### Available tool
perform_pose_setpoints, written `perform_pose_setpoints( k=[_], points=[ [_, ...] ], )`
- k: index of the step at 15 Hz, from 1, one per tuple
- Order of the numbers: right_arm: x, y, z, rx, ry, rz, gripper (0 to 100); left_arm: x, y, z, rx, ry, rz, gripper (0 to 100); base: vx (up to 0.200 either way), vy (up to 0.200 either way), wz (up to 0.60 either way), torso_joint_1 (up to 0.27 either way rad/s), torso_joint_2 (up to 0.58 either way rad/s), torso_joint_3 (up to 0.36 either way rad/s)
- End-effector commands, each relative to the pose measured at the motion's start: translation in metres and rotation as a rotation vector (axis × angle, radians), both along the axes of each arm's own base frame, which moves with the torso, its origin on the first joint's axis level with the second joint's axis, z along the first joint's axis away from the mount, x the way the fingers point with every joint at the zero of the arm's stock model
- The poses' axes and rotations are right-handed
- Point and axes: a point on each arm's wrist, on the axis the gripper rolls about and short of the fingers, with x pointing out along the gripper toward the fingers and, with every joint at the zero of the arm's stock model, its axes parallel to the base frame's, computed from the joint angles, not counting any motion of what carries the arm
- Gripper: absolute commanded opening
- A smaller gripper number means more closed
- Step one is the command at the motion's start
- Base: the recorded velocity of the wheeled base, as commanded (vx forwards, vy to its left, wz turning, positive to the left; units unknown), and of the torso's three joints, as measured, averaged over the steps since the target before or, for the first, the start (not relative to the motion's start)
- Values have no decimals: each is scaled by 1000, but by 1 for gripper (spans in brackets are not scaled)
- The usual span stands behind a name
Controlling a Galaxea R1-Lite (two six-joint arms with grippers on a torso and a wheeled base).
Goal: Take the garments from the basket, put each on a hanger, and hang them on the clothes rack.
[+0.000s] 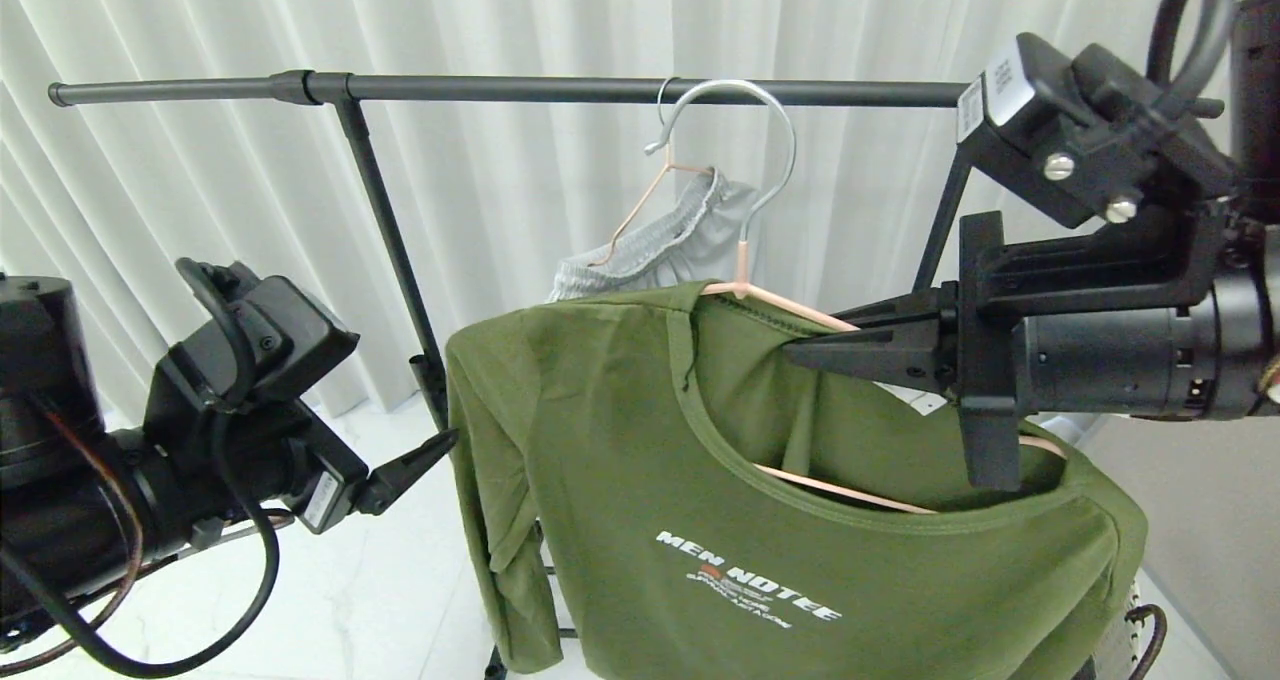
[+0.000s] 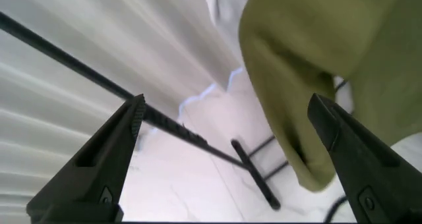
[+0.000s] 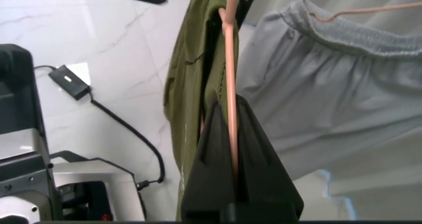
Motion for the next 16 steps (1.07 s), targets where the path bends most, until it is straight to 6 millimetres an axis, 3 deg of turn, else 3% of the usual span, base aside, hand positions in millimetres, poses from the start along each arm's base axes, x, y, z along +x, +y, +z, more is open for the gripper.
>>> perform_pose_setpoints(
  k=[1, 5, 6, 12, 16],
  points=[
    [-10, -1, 2, 8, -8, 33, 0, 12, 0, -12, 14, 57, 12, 100, 0, 0, 0, 0, 0, 0],
    [-17, -3, 5, 17, -15, 48, 0, 18, 1, -17, 2, 70, -18, 100, 0, 0, 0, 0, 0, 0],
    [-17, -3, 4, 16, -15, 45, 0, 18, 1, -18, 1, 70, -17, 0, 0, 0, 0, 0, 0, 0],
    [-14, -14, 5, 11, -12, 5, 0, 11, 30, -44, 27, 55, 129, 0, 0, 0, 0, 0, 0, 0],
    [-15, -16, 6, 8, -10, 4, 0, 13, 33, -47, 50, 8, 159, 0, 0, 0, 0, 0, 0, 0]
  ],
)
